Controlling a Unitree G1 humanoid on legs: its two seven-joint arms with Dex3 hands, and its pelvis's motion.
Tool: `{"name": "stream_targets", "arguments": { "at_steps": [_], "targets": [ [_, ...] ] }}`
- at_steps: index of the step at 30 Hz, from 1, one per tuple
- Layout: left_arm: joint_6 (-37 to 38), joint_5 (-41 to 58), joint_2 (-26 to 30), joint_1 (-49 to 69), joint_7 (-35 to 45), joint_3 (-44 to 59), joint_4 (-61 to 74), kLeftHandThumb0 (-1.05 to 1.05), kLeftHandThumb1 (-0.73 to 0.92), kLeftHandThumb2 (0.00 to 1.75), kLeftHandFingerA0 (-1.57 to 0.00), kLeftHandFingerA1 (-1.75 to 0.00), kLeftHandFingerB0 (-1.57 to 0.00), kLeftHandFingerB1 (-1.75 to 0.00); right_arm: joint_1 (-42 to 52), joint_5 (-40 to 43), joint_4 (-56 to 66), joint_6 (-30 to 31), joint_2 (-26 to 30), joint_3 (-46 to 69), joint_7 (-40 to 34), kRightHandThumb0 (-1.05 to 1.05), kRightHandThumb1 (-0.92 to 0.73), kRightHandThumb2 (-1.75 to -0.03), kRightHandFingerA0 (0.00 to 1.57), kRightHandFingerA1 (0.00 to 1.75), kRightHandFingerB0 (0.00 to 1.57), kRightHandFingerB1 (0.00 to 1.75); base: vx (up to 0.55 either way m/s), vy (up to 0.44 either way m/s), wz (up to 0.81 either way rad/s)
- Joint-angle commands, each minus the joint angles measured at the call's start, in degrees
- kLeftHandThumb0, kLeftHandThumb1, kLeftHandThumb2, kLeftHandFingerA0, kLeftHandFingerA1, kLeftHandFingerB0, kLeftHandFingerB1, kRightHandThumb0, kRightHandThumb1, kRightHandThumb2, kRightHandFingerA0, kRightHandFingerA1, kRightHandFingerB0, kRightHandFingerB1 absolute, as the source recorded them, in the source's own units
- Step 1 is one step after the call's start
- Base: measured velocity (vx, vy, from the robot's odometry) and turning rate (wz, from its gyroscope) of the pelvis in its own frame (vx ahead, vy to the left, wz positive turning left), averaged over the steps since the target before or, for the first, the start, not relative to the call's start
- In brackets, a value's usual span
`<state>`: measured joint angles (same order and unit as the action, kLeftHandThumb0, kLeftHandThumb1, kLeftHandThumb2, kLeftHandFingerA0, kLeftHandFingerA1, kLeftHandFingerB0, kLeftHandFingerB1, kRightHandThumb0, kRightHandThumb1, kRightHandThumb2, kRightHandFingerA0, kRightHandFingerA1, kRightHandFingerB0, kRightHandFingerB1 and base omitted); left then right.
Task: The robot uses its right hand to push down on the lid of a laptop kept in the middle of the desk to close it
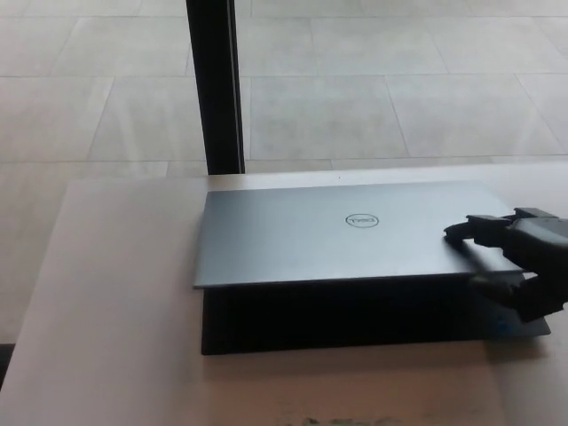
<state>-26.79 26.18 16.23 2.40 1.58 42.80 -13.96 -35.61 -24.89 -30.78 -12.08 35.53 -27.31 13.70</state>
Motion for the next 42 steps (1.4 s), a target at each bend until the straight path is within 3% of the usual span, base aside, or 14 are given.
{"name": "stream_targets", "arguments": {
  "at_steps": [1,15,16,18,19,26,28,29,30,31,37,38,39,42],
  "targets": [
    [-1.09,0.77,1.96,-0.09,0.03,0.04,-0.42,-0.97,0.78,0.64,-0.41,-0.78,-0.45,-0.61,3.85,-4.4,-3.23,-1.98,-1.12,-0.82,-3.01,-0.92,-0.92,-0.81,0.14,0.52,0.26,0.4,0.0,0.0,0.0],
    [-0.71,1.3,2.19,-0.83,-0.57,0.24,-1.11,-0.99,0.78,0.64,-0.45,-0.78,-0.47,-0.6,9.7,-11.53,-15.95,1.52,-3.56,-4.02,-12.45,-0.89,-0.92,-0.8,0.19,0.47,0.28,0.37,0.0,0.0,0.0],
    [-0.75,1.8,2.33,-0.86,0.11,0.34,-1.46,-0.98,0.57,1.04,-0.4,-0.74,-0.39,-0.62,10.01,-11.45,-17.79,1.4,-4.15,-4.3,-12.94,-0.9,-0.92,-0.78,0.19,0.49,0.27,0.38,0.0,0.0,0.0],
    [-0.73,2.12,2.44,-0.84,0.37,0.33,-1.64,-0.98,0.57,1.04,-0.4,-0.74,-0.39,-0.62,9.98,-11.44,-19.02,1.15,-4.49,-4.5,-13.42,-0.9,-0.92,-0.78,0.19,0.49,0.27,0.38,0.0,0.0,0.0],
    [-0.9,1.72,2.55,-0.62,0.12,-0.1,-1.22,-1.0,0.79,0.64,-0.42,-0.78,-0.42,-0.58,10.5,-11.06,-21.33,1.08,-5.41,-4.52,-14.27,-0.91,-0.92,-0.78,0.2,0.48,0.29,0.38,0.0,0.0,0.0],
    [-0.41,1.32,2.31,-0.33,-0.53,-0.47,-0.71,-1.01,0.79,0.65,-0.42,-0.76,-0.43,-0.59,8.39,-11.12,-21.2,0.49,-4.79,-4.73,-13.78,-0.9,-0.92,-0.78,0.2,0.48,0.26,0.37,0.0,0.0,0.0],
    [-0.48,1.37,2.3,-0.22,-0.54,-0.52,-0.64,-0.95,0.57,1.15,-0.5,-0.79,-0.29,-0.57,7.28,-11.35,-20.96,-0.21,-4.35,-4.59,-14.54,-0.9,-0.92,-0.78,0.23,0.49,0.27,0.36,0.0,0.0,0.0],
    [-0.61,1.36,2.51,-0.24,-0.36,-0.58,-0.96,-1.02,0.79,0.64,-0.42,-0.78,-0.43,-0.59,6.98,-11.33,-20.9,-0.25,-4.19,-4.57,-14.42,-0.9,-0.92,-0.78,0.23,0.49,0.25,0.35,0.0,0.0,0.0],
    [-0.91,1.29,2.53,-0.2,-0.52,-0.72,-0.69,-1.02,0.8,0.64,-0.41,-0.78,-0.43,-0.59,6.77,-10.77,-20.16,-0.2,-3.72,-4.14,-13.47,-0.95,-0.79,-0.94,0.2,0.5,0.23,0.39,0.0,0.0,0.0],
    [-0.99,1.35,2.51,-0.22,-0.57,-0.72,-0.63,-1.03,0.57,1.07,-0.41,-0.76,-0.39,-0.62,6.42,-10.42,-19.34,-0.4,-3.09,-3.75,-12.78,-0.9,-0.92,-0.78,0.19,0.44,0.28,0.34,0.0,0.0,0.0],
    [-0.84,1.38,2.88,-0.31,-0.15,-0.98,-1.28,-0.97,0.58,1.16,-0.48,-0.78,-0.3,-0.58,4.71,-9.88,-14.4,-2.22,0.75,-2.03,-10.65,-0.91,-0.79,-0.94,0.19,0.51,0.22,0.4,0.0,0.0,0.0],
    [-0.82,1.32,2.6,-0.34,-0.88,-0.87,-0.87,-0.97,0.58,1.16,-0.48,-0.78,-0.3,-0.58,4.41,-9.71,-13.69,-3.54,1.61,-1.53,-10.83,-0.91,-0.79,-0.94,0.19,0.51,0.22,0.4,0.0,0.0,0.0],
    [-0.98,1.52,2.75,0.14,-0.58,-0.65,-0.7,-1.02,0.8,0.65,-0.39,-0.78,-0.42,-0.6,3.77,-9.41,-13.23,-3.95,1.89,-1.25,-9.89,-0.88,-0.92,-0.79,0.17,0.49,0.25,0.36,0.0,0.0,0.0],
    [-1.27,2.02,2.7,0.1,-0.57,-0.32,-0.78,-1.01,0.8,0.65,-0.39,-0.81,-0.43,-0.6,3.74,-8.13,-11.11,-5.86,3.9,0.64,-8.94,-0.86,-0.92,-0.79,0.21,0.5,0.25,0.36,0.0,0.0,0.0]
  ]
}}
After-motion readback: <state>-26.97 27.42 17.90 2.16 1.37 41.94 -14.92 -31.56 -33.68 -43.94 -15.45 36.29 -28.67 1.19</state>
